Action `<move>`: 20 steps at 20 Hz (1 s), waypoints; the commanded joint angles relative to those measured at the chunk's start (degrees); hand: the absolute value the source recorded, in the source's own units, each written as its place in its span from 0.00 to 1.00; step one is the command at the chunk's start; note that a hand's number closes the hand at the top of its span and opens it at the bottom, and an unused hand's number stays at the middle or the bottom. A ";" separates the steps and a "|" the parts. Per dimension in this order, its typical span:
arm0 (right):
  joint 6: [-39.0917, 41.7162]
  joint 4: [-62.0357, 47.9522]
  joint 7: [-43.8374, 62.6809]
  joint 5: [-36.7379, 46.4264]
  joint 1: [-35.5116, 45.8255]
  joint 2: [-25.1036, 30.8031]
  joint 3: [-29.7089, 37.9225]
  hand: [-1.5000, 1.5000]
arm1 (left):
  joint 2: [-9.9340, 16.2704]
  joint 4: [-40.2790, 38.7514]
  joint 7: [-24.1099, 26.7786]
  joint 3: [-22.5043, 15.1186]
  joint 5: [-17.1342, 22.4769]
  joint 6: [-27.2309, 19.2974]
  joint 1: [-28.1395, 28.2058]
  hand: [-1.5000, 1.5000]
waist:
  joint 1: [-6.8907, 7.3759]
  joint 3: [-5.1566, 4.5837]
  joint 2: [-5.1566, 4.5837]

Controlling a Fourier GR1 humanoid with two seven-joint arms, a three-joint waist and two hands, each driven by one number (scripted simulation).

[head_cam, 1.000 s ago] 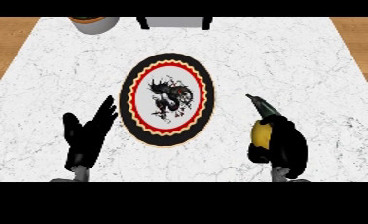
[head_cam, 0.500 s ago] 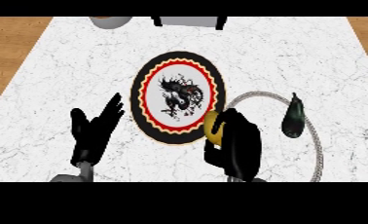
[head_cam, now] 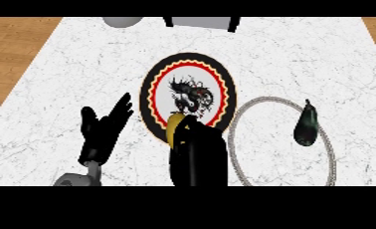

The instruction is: Pick the lemon from the placemat and place it in the plate

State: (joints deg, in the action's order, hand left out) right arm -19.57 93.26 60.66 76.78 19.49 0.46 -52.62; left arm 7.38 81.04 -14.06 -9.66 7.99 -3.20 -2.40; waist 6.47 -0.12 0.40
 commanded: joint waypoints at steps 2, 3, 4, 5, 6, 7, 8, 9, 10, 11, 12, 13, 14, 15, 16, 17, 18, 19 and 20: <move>-8.55 0.82 12.29 2.97 3.32 -0.43 -1.30 1.00 | -0.39 -0.47 0.15 0.29 0.30 -0.24 0.45 0.50 | -0.79 0.11 -0.03; -8.81 1.05 12.85 3.92 3.05 -0.43 -1.91 1.00 | 0.32 -0.85 -0.35 0.89 0.07 -0.35 -0.71 0.50 | -1.47 0.12 0.03; -10.53 0.85 13.59 3.48 3.44 -0.43 -1.52 1.00 | -1.09 -0.84 0.16 0.09 -0.14 -1.04 -0.05 0.50 | -1.30 0.15 -0.23; -11.92 1.51 14.37 4.45 3.39 -0.43 -1.10 1.00 | 0.05 -0.89 0.35 0.90 0.10 -0.37 -0.53 0.50 | -1.86 0.17 -0.13; -12.56 1.83 14.86 4.70 3.85 -0.43 -0.59 1.00 | 0.05 -0.27 -0.59 0.84 0.20 -0.59 -0.38 0.50 | -1.59 0.23 -0.01; -13.23 2.48 15.38 5.44 4.27 -0.43 0.28 1.00 | -0.15 -0.59 0.23 0.82 0.51 -0.16 0.24 0.50 | -1.81 0.17 0.02; -15.21 2.60 16.01 6.02 3.28 -0.43 -0.34 1.00 | 0.61 0.20 -0.66 0.59 0.11 -0.10 0.57 0.50 | -1.89 0.29 0.13; -17.56 1.88 15.52 5.96 4.06 -0.43 1.10 1.00 | 0.42 -0.32 0.25 0.90 -0.09 -0.43 0.16 0.50 | -1.87 0.27 -0.37; -18.33 1.24 16.16 7.03 3.78 -0.43 0.97 1.00 | 0.04 -0.82 0.88 0.76 -0.02 -0.25 0.24 0.50 | -2.43 0.20 -0.42; -17.92 0.96 16.96 8.35 4.66 -0.43 2.13 1.00 | 1.25 0.05 -0.49 1.67 0.47 0.07 -0.55 0.50 | -2.69 0.20 -0.20; -19.90 -0.99 16.67 9.61 3.50 -0.43 1.86 1.00 | -0.98 -0.84 0.93 0.52 0.08 -0.90 0.58 0.50 | -2.80 0.17 -0.48; -19.98 -1.99 17.69 9.93 4.12 -0.43 2.65 1.00 | 0.43 -0.16 0.74 1.57 0.41 -0.52 0.99 0.50 | -2.49 0.17 -0.44; -19.45 -3.06 17.64 10.89 4.91 -0.43 2.79 1.00 | 1.26 0.27 -0.07 1.76 0.14 -0.28 -0.48 0.50 | -2.37 0.19 -0.45; -20.01 -3.46 18.81 12.45 4.44 -0.42 3.86 1.00 | 0.98 0.74 0.37 1.48 0.44 -0.15 1.58 0.50 | -2.71 0.18 -0.26; -22.65 -6.07 17.67 14.08 4.90 -0.42 5.75 1.00 | 0.89 -0.61 0.94 2.15 0.07 -0.90 1.01 0.50 | -3.19 0.18 -0.72; -20.84 -4.53 19.27 14.79 5.46 -0.42 6.66 1.00 | 0.66 -0.71 0.27 1.92 0.01 -1.00 0.36 0.50 | -3.79 0.17 -0.47; -22.97 -6.48 18.98 15.70 5.44 -0.42 8.29 1.00 | 0.19 -0.91 1.61 1.70 -0.03 -0.98 1.52 0.50 | -3.49 0.18 -0.69; -23.57 -6.49 19.91 16.60 4.77 -0.42 8.08 1.00 | -0.12 0.08 0.29 0.95 -0.38 -1.32 1.04 0.50 | -3.89 0.23 -0.49; -23.49 -8.06 20.00 15.54 6.61 -0.42 9.79 1.00 | 0.41 0.14 2.21 1.98 1.02 0.29 1.39 0.50 | -3.13 0.16 -0.74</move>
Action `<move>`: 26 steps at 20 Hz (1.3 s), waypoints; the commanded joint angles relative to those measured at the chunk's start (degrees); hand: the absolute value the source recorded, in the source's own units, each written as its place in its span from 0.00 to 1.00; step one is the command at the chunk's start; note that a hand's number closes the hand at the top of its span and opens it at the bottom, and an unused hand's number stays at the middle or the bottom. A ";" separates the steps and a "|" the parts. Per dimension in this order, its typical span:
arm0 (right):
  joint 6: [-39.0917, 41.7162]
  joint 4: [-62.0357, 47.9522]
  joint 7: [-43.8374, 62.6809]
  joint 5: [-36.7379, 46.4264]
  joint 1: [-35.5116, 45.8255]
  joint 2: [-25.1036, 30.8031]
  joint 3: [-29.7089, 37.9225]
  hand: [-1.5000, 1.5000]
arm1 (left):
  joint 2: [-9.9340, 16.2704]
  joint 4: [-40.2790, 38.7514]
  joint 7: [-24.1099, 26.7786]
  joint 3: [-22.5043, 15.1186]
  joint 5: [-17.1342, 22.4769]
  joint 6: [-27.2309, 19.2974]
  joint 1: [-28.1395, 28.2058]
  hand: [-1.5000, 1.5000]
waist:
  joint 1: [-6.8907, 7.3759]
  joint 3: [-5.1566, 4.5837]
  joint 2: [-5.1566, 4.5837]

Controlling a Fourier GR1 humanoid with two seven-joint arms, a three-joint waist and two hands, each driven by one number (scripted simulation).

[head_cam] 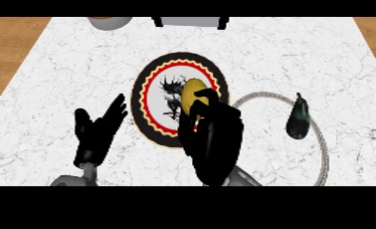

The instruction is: Pick the lemon from the placemat and place it in the plate

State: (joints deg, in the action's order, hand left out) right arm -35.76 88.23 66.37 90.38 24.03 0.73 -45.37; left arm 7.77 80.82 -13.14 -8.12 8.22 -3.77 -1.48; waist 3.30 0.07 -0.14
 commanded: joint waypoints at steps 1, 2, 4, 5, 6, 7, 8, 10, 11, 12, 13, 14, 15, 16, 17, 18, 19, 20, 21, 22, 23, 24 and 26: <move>-9.18 -4.15 14.76 3.67 0.25 -0.69 2.16 1.00 | 0.22 1.57 0.01 0.28 0.44 0.06 1.44 0.50 | 0.01 0.05 -0.04; -9.43 -5.21 14.29 2.92 2.74 -0.69 4.06 1.00 | -0.82 0.75 1.30 -1.14 -1.52 -1.07 1.17 0.50 | 0.02 0.04 -0.27; -11.45 -7.11 13.92 2.61 3.64 -0.69 5.79 1.00 | 0.39 -0.34 0.79 0.81 -0.18 -0.31 1.07 0.50 | -0.29 0.01 -0.38; -13.16 -9.71 13.60 2.24 3.03 -0.69 5.66 1.00 | -1.00 -0.25 2.64 -1.18 -1.61 -0.69 2.00 0.50 | -0.19 0.01 -0.46; -13.13 -11.28 12.66 0.90 4.67 -0.69 8.15 1.00 | 0.12 1.58 -0.60 0.28 0.49 0.10 1.55 0.50 | 0.10 0.05 -0.44; -14.32 -11.68 13.05 0.41 5.25 -0.69 8.03 1.00 | 0.44 1.65 -0.14 0.62 0.18 0.12 -0.18 0.50 | 0.20 0.05 -0.50; -16.26 -13.41 11.65 -0.36 6.76 -0.69 9.48 1.00 | -0.93 -0.08 0.77 -0.48 -0.93 -0.81 0.53 0.50 | 0.04 0.03 -0.66; -15.61 -16.03 10.52 -2.59 9.26 -0.69 12.20 1.00 | 0.84 0.49 1.09 0.86 0.20 0.78 1.53 0.50 | 0.03 0.00 -0.54; -18.36 -17.92 10.47 -2.79 8.89 -0.70 11.38 1.00 | -0.62 2.39 -1.94 -0.39 -0.13 -0.65 0.23 0.50 | -0.01 0.05 -0.49; -22.42 -22.55 8.18 -3.03 8.38 -0.70 12.47 1.00 | -0.64 -0.02 1.37 0.28 -0.37 -0.30 0.88 0.50 | -0.01 0.02 -0.81; -20.58 -22.38 9.14 -3.60 11.04 -0.70 14.50 1.00 | 0.60 0.72 0.25 1.08 0.40 0.76 -0.54 0.50 | 0.08 0.02 -0.72; -15.14 -22.08 10.15 -10.36 7.74 -0.70 14.92 1.00 | -0.26 1.84 -0.64 -0.31 -0.68 -0.32 -0.67 0.50 | 0.85 0.09 -0.96; -15.34 -23.98 7.92 -13.50 6.80 -0.70 16.59 1.00 | -0.55 2.04 0.07 -0.72 -1.10 -0.64 0.71 0.50 | 0.53 0.09 -0.95; -10.35 -27.64 6.47 -16.88 10.04 -0.70 16.92 0.00 | -0.55 1.39 -0.30 -0.32 -0.50 -0.15 -0.44 0.50 | 1.15 0.02 -1.20; -9.04 -29.40 4.97 -20.32 10.21 -0.70 16.65 0.00 | -0.83 1.56 -0.21 -0.81 -1.00 -0.55 0.42 0.50 | 1.14 0.02 -1.10; -10.87 -32.13 4.17 -23.18 11.55 -0.71 16.22 0.00 | 1.00 2.59 0.75 0.05 0.78 2.30 2.10 0.50 | 2.24 0.03 -1.18; -12.73 -33.36 3.65 -26.79 12.94 -0.71 14.29 0.00 | 0.53 1.63 -0.48 0.08 -0.19 1.00 -0.50 0.50 | 1.58 0.05 -1.12; -13.39 -36.66 -0.03 -30.13 15.76 -0.71 16.49 0.00 | -1.72 1.36 -0.15 -1.25 -0.88 -0.26 -1.40 0.50 | 1.98 0.08 -1.52; -16.13 -37.87 -2.84 -34.00 15.75 -0.71 14.88 0.00 | -1.86 1.59 -0.40 -1.45 -1.45 -0.99 -0.52 0.50 | 1.60 0.09 -1.25; -20.19 -40.53 -6.37 -36.10 15.12 -0.72 14.94 0.00 | -1.06 1.80 -0.62 -0.94 -0.88 -0.28 0.62 0.50 | 1.49 0.10 -1.25; -21.33 -40.98 -7.70 -39.35 16.71 -0.72 13.51 0.00 | -0.36 0.35 -1.06 0.08 -0.88 0.09 -2.54 0.50 | 1.31 0.09 -1.31; -24.08 -40.77 -9.48 -41.52 16.89 -0.72 12.40 0.00 | -1.99 2.88 -2.05 -1.59 -1.04 -0.94 -0.53 0.50 | 1.82 0.13 -1.20; -28.41 -41.83 -14.92 -44.62 16.89 -0.72 11.83 0.00 | -1.87 2.51 -0.40 -1.60 -1.41 -0.79 0.86 0.50 | 1.81 0.14 -1.23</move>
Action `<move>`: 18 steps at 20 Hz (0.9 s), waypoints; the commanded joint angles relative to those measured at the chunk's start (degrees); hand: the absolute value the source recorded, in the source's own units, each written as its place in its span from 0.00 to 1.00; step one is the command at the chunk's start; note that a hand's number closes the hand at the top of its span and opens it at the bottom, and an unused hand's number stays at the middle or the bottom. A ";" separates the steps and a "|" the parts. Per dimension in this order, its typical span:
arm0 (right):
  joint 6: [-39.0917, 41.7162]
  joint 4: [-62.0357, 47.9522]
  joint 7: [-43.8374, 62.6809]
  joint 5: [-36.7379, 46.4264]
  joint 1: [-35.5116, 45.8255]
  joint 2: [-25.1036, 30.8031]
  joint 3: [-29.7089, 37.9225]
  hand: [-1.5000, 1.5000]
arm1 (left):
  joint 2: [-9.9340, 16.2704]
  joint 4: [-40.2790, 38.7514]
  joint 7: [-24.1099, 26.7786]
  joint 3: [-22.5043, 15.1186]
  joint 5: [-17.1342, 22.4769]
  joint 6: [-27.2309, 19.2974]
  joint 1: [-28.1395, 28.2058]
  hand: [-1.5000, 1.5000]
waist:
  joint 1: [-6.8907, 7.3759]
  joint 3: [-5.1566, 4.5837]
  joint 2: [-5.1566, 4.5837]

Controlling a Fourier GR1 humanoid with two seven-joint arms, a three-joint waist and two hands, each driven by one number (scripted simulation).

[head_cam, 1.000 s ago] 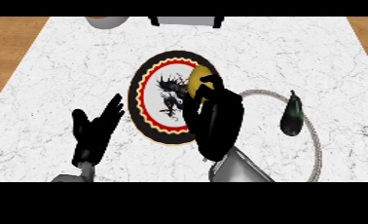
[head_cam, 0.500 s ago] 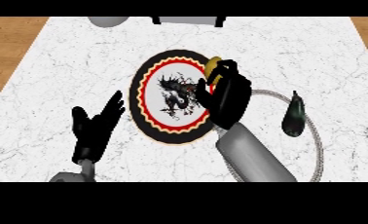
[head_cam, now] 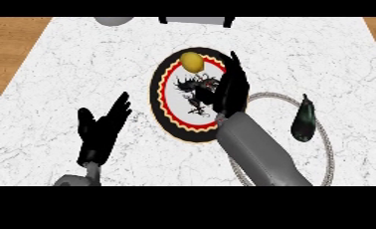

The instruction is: Pick the lemon from the placemat and place it in the plate

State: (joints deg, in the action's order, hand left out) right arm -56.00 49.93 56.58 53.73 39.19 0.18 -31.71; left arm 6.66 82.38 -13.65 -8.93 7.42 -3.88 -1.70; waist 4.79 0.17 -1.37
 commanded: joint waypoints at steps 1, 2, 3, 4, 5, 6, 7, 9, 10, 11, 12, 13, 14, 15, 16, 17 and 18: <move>-10.14 -2.47 -7.16 -8.89 1.95 -0.17 -1.12 0.00 | -1.43 -2.76 2.34 -1.17 -1.33 -0.19 -0.11 0.50 | -0.17 0.02 -0.26; -13.52 -0.95 -8.30 -8.95 0.97 -0.17 -2.19 0.00 | -0.50 -1.59 1.97 0.13 -0.76 -0.33 -0.13 0.50 | -0.10 0.04 -0.07; -16.39 -0.67 -8.47 -8.40 1.58 -0.17 -2.11 0.00 | 0.33 -1.33 1.43 0.00 -0.62 0.55 0.41 0.50 | 0.10 0.05 -0.02; -18.77 0.81 -9.75 -9.48 0.09 -0.17 -2.40 0.00 | 0.45 -0.74 -0.12 0.95 0.28 0.17 0.39 0.50 | -0.57 0.05 0.24; -19.60 1.38 -12.93 -11.35 -0.63 -0.17 -0.45 0.00 | -0.96 -0.48 1.35 -0.15 -0.90 -1.11 1.09 0.50 | -1.36 0.07 0.27; -19.93 1.97 -12.74 -13.08 1.47 -0.17 -0.47 0.00 | -0.45 -2.02 0.98 1.15 0.10 -0.30 -0.80 0.50 | -1.30 0.03 0.19; -20.64 2.50 -14.57 -14.30 0.18 -0.16 -0.97 0.00 | -0.21 -4.79 3.38 1.16 -0.74 -0.01 0.72 0.50 | -2.13 -0.04 0.38; -21.63 4.36 -17.44 -16.87 -2.10 -0.16 1.32 0.00 | 1.26 2.81 -0.79 0.82 0.47 0.31 4.05 0.50 | -2.44 0.03 0.92; -24.99 4.08 -17.41 -19.64 -3.86 -0.16 -2.21 0.00 | -0.05 -2.73 1.93 1.62 -0.73 -0.62 -0.74 0.50 | -2.40 -0.01 0.47; -22.97 7.54 -19.88 -20.94 -5.59 -0.16 -1.92 0.00 | -1.12 -1.85 1.62 0.77 -0.55 -0.95 1.18 0.50 | -3.35 -0.04 0.86; -25.36 8.18 -20.83 -24.12 -6.79 -0.16 -5.45 0.00 | 0.15 -0.61 -0.80 1.89 0.10 -0.76 -0.32 0.50 | -2.41 0.03 0.64; -18.45 13.39 -23.59 -26.76 -6.52 1.13 -3.27 0.00 | -0.95 -1.44 3.09 1.37 -0.23 -0.70 2.82 0.50 | -3.57 -0.04 0.97; -23.77 15.80 -25.48 -26.40 -13.58 -0.15 -7.54 0.00 | 0.55 -0.26 1.57 2.12 -0.11 -0.42 2.28 0.50 | -3.68 0.00 1.02; -20.19 19.72 -27.87 -29.82 -12.89 2.06 -7.56 0.00 | -0.20 -1.84 2.00 2.02 -0.47 -0.86 2.00 0.50 | -3.92 -0.01 1.00; -20.12 21.47 -29.17 -32.03 -15.73 1.94 -9.40 0.00 | 0.96 0.32 2.10 2.65 0.42 0.15 3.67 0.50 | -3.66 0.01 1.03; -17.14 27.09 -30.54 -34.97 -17.29 6.78 -9.56 0.00 | 0.10 -0.97 0.84 2.17 -0.46 -0.82 1.47 0.50 | -4.32 -0.01 1.11; -19.86 25.83 -33.15 -33.28 -19.56 2.28 -13.13 0.00 | 0.79 -3.62 3.53 3.67 0.58 0.84 1.43 0.50 | -4.28 -0.05 1.09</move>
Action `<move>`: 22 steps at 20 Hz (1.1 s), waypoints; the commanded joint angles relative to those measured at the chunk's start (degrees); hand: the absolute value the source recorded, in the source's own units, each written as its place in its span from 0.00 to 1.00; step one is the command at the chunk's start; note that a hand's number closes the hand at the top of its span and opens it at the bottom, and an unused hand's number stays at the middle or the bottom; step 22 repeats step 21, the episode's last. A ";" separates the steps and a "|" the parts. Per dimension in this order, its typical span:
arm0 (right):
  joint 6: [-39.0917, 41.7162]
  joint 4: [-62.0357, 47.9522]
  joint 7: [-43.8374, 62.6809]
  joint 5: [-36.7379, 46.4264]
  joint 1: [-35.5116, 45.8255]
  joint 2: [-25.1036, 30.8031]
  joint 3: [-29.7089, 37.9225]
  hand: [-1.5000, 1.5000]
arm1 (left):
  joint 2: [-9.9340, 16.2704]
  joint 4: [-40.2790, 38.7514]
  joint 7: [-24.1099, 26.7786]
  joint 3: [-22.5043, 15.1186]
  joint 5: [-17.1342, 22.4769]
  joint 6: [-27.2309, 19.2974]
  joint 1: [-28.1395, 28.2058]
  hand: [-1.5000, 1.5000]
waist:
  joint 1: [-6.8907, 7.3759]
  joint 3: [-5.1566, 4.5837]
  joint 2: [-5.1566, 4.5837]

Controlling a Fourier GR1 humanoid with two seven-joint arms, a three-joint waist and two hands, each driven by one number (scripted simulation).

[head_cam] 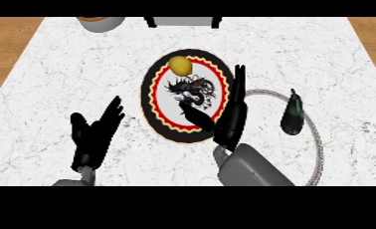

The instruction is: Pick the lemon from the placemat and place it in the plate

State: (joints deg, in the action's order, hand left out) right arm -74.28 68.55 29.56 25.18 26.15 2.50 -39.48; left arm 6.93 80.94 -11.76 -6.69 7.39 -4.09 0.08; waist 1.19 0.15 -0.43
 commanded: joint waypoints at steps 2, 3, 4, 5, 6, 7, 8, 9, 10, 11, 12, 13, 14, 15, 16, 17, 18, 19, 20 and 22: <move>2.24 13.22 -8.35 -8.55 -9.53 4.58 -6.73 0.00 | 0.42 4.08 -2.96 -0.11 0.00 -0.37 1.54 0.50 | -0.64 -0.02 0.35; 2.18 13.21 -11.34 -11.30 -11.07 5.53 -7.45 0.00 | -0.02 -2.51 3.47 0.64 -0.29 1.23 1.91 0.50 | -0.71 -0.04 0.17; 2.12 16.15 -11.74 -9.78 -13.40 5.30 -8.64 0.00 | -1.84 2.21 0.20 -1.73 -1.43 -1.17 3.66 0.50 | -0.89 -0.06 0.40; 5.31 19.43 -12.68 -13.42 -13.79 9.19 -7.48 0.00 | 1.04 0.57 0.76 1.64 0.65 1.36 2.18 0.50 | -0.96 -0.07 0.35; 2.79 17.07 -15.75 -12.11 -17.37 7.43 -10.31 0.00 | 0.65 4.19 -0.15 0.11 0.61 1.69 4.06 0.50 | -0.82 -0.06 0.39; 6.81 20.15 -15.03 -13.50 -16.25 10.81 -7.63 0.00 | 0.41 -2.07 0.29 3.15 1.18 1.15 -1.44 0.50 | -1.28 -0.11 0.36; 3.22 18.08 -16.48 -10.31 -21.21 8.89 -12.55 0.00 | -0.58 -0.12 -0.14 0.80 -0.91 -0.55 0.85 0.50 | -1.31 -0.11 0.43; 4.95 17.57 -18.70 -12.42 -20.70 10.49 -9.87 0.00 | -0.58 0.39 0.13 1.10 -0.65 0.05 0.19 0.50 | -1.18 -0.11 0.40; 4.56 17.23 -18.73 -10.89 -22.00 8.52 -11.40 0.00 | 1.20 4.03 -1.92 1.40 0.47 1.65 3.34 0.50 | -1.03 -0.12 0.47; 6.16 19.49 -17.78 -11.10 -22.97 11.33 -10.41 0.00 | -2.37 3.77 0.34 -2.20 -3.13 -1.55 4.52 0.50 | -1.17 -0.13 0.49; 4.78 21.88 -13.40 -4.37 -24.75 10.37 -13.40 0.00 | -0.22 -5.19 2.43 3.06 -0.24 1.38 -1.48 0.50 | -1.69 -0.22 0.49; 4.17 17.96 -19.51 -9.02 -26.61 9.27 -13.41 0.00 | -1.38 -3.53 3.76 1.35 -0.81 1.42 1.36 0.50 | -1.30 -0.15 0.42; 6.22 19.75 -12.25 -1.42 -25.69 7.51 -11.66 0.00 | -1.01 2.55 1.46 0.24 -1.99 0.45 4.62 0.50 | -1.21 -0.18 0.52; 4.38 18.20 -19.62 -8.03 -28.52 10.07 -13.97 0.00 | -0.69 3.74 -6.66 1.34 -0.69 -0.97 -2.40 0.50 | -1.32 -0.11 0.46; 6.46 22.48 -16.70 -4.92 -30.18 11.22 -12.17 0.00 | -0.70 -1.29 2.21 2.01 -1.35 1.51 1.10 0.50 | -1.34 -0.17 0.47; 6.79 17.57 -20.02 -5.70 -28.32 7.78 -11.21 0.00 | -0.98 0.51 -2.23 1.96 -2.24 -0.23 -1.33 0.50 | -1.23 -0.15 0.44; 7.38 22.09 -15.33 -1.78 -31.21 9.38 -11.85 0.00 | -1.11 -3.09 1.74 3.26 -1.08 1.31 -0.43 0.50 | -1.35 -0.18 0.46; 7.66 23.75 -16.68 -1.62 -32.74 11.12 -12.69 0.00 | -1.85 2.51 -1.49 1.25 -1.72 -0.09 2.52 0.50 | -1.25 -0.17 0.50; 5.73 20.65 -17.77 -0.73 -33.24 6.92 -13.13 0.00 | -0.73 3.55 -3.96 2.64 -1.40 0.01 0.11 0.50 | -1.24 -0.16 0.48; 8.83 23.64 -12.91 4.34 -33.62 7.74 -11.29 0.00 | -1.72 -0.93 -0.28 2.80 -1.35 1.30 -0.10 0.50 | -1.32 -0.18 0.47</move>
